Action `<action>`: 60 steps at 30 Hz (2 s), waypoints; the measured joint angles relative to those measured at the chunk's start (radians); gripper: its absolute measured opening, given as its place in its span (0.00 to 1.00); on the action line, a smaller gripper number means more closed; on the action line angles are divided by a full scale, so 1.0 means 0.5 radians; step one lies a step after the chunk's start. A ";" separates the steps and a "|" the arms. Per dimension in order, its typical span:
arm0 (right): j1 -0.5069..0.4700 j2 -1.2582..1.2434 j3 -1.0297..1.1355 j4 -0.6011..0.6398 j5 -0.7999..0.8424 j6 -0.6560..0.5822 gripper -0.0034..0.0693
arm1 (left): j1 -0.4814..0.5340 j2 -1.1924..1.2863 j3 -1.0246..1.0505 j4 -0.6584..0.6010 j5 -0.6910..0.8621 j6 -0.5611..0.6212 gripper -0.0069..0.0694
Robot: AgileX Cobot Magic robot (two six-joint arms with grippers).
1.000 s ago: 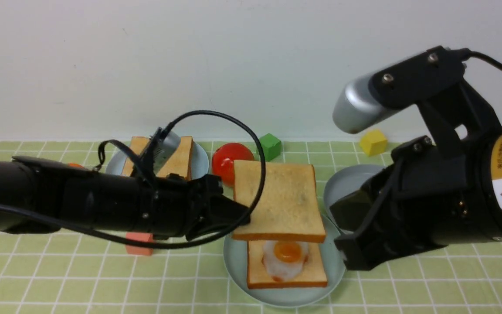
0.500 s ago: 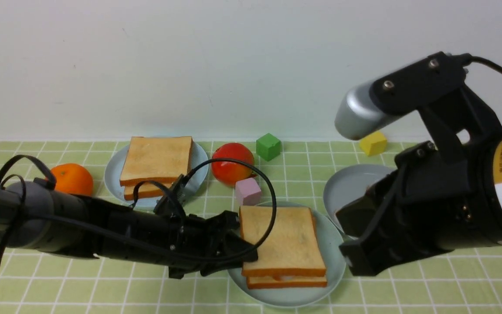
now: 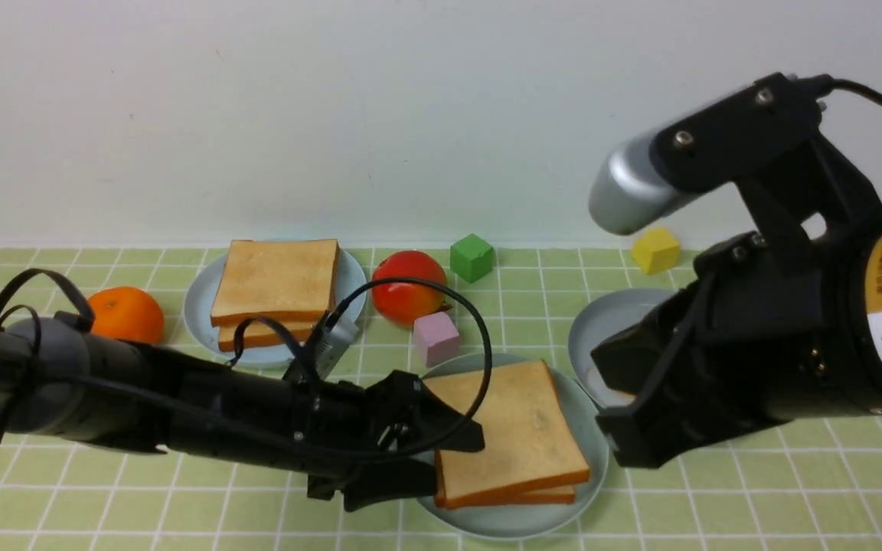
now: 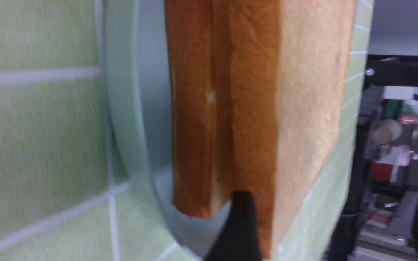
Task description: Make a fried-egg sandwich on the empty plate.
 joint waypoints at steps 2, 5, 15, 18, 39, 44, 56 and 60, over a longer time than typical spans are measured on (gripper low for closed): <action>0.000 -0.002 0.000 -0.082 -0.009 0.002 0.05 | 0.068 -0.008 0.000 0.057 0.055 -0.032 0.95; 0.000 -0.015 0.000 -0.141 -0.009 0.007 0.05 | 0.161 -0.039 0.000 0.145 0.104 -0.064 0.95; -0.220 -0.198 0.161 -0.228 -0.151 0.034 0.05 | 0.767 -0.629 0.000 0.459 0.551 -0.162 0.69; -0.436 -0.196 0.348 -0.146 -0.356 0.034 0.05 | 0.834 -0.924 0.000 0.698 0.516 -0.300 0.51; -1.106 -0.818 0.676 0.394 -0.460 -0.318 0.06 | 0.238 -3.164 0.163 2.960 0.453 -2.002 0.07; -1.112 -1.203 0.950 0.317 -0.453 -0.279 0.06 | 0.101 -3.531 0.339 2.961 0.457 -2.075 0.07; -1.112 -1.789 1.509 0.306 -0.431 0.004 0.07 | 0.082 -3.871 0.682 2.900 0.477 -2.137 0.07; -1.112 -1.798 1.619 0.317 -0.406 0.004 0.07 | 0.082 -3.873 0.686 2.900 0.483 -2.137 0.07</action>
